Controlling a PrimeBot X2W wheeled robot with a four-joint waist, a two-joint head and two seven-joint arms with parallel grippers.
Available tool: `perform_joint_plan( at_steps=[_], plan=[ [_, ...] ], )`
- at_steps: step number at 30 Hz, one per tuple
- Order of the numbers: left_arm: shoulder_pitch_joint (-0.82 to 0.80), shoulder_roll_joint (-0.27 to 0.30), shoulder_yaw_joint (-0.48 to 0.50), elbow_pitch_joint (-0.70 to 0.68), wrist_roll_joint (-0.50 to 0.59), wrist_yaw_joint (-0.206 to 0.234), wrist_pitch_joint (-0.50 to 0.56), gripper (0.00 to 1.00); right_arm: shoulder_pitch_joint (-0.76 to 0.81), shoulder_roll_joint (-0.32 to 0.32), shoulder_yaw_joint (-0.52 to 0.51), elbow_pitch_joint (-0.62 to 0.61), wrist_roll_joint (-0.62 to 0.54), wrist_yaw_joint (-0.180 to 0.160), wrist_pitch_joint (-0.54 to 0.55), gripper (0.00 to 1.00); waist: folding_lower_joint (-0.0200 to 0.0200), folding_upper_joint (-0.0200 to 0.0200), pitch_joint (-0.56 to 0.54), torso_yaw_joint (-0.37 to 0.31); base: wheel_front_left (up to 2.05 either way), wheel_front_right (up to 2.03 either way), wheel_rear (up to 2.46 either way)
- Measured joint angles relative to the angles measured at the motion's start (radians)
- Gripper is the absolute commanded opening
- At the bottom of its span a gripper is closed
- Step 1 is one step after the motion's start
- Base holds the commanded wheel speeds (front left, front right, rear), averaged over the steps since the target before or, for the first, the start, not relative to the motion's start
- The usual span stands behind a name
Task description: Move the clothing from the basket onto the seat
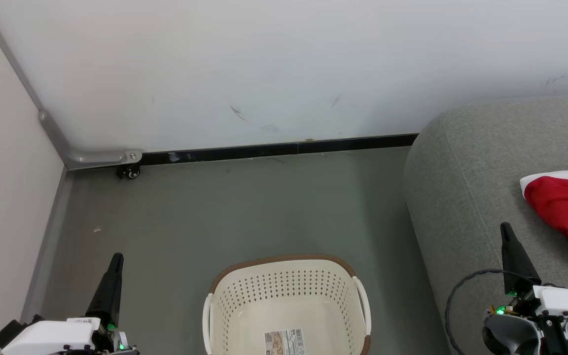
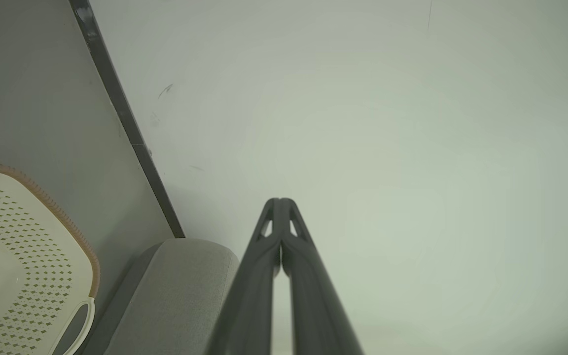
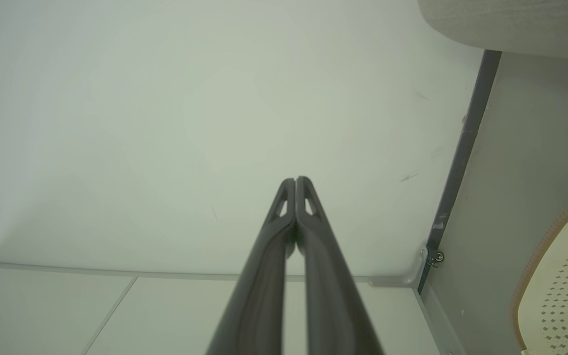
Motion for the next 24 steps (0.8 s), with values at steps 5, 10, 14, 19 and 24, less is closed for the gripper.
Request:
perform_joint_plan(
  at_steps=[5,10,14,19,24],
  plan=[
    [0.000,0.000,0.000,-0.001,0.000,0.000,0.000,0.00,-0.001,0.000,-0.001,0.000,0.000,0.000,0.003,0.00,-0.0001,0.0000,0.000,0.000,0.00,0.00,0.00],
    [0.000,0.000,-0.001,-0.001,0.000,0.000,0.000,0.00,-0.001,0.000,-0.002,0.000,0.000,0.000,0.003,0.00,-0.0001,0.0000,0.000,0.000,0.00,0.00,0.00],
    [0.000,0.000,-0.001,-0.001,0.000,0.000,0.000,0.00,-0.001,0.000,-0.003,0.000,0.000,0.000,0.003,0.00,-0.0001,0.0000,0.000,0.000,0.00,0.00,0.00],
    [0.000,0.000,-0.001,-0.001,0.000,0.000,0.000,0.00,-0.001,0.001,-0.003,0.001,0.000,0.000,0.004,0.00,-0.0001,0.0000,0.000,0.000,0.00,0.00,0.00],
    [0.000,0.000,-0.001,-0.001,0.000,0.000,0.000,0.00,-0.001,0.001,-0.004,0.001,0.000,0.000,0.004,0.00,-0.0001,0.0000,0.000,0.000,0.00,0.00,0.00]
  ],
)
